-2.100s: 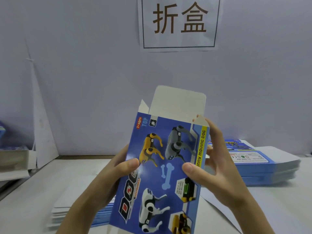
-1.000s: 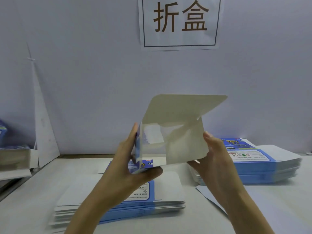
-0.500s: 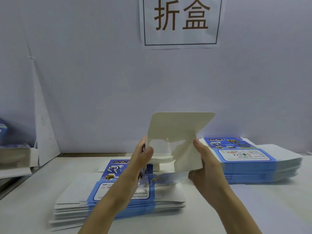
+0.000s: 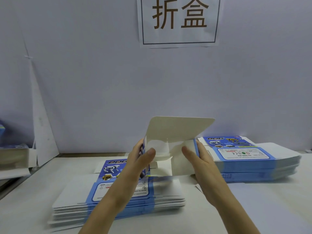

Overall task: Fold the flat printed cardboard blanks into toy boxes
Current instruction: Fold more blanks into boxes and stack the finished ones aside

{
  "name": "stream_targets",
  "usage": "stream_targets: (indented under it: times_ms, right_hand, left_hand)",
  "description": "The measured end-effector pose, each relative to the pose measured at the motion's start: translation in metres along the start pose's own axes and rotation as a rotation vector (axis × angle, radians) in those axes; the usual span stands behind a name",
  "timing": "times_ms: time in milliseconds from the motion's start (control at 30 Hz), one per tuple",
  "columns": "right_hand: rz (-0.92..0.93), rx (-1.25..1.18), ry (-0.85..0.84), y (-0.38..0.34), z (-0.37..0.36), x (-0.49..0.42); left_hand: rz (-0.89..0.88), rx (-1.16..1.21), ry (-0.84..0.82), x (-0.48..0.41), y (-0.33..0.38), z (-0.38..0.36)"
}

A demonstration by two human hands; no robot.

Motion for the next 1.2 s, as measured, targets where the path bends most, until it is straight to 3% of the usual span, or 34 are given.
stream_targets:
  times_ms: [133,300,467,600,933,1133,1200]
  right_hand:
    - [0.021,0.081,0.089,-0.003,0.004,0.001]
    - [-0.023,0.019,-0.002,0.000,0.001,0.000]
    - [-0.086,-0.164,0.111,0.009,0.006,-0.002]
    - [-0.108,-0.223,0.084,0.010,0.005,-0.003]
    - [-0.090,-0.105,0.056,0.005,-0.002,-0.001]
    - [-0.069,-0.074,0.049,0.002,-0.002,0.000]
    - [-0.046,-0.032,0.043,0.001,-0.005,0.001]
  left_hand:
    - [0.116,0.056,0.017,-0.007,-0.033,0.009]
    - [0.126,0.098,0.068,-0.030,-0.055,0.028]
    - [0.180,0.046,-0.114,-0.037,-0.068,0.018]
    - [0.086,0.035,-0.270,-0.016,-0.063,0.016]
    - [-0.001,0.106,-0.164,-0.014,-0.039,0.022]
    - [-0.019,0.007,-0.119,-0.003,-0.037,0.020]
    - [-0.096,-0.157,0.002,-0.001,-0.033,0.022]
Point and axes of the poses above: each hand's wrist, its own x-axis away from the middle knuckle, its own z-axis out of the back of the hand, y = z × x, the point moved 6 cm from there along -x, towards the middle knuckle, and after that the axes turned 11 degrees about x, right-handed, at the moved point
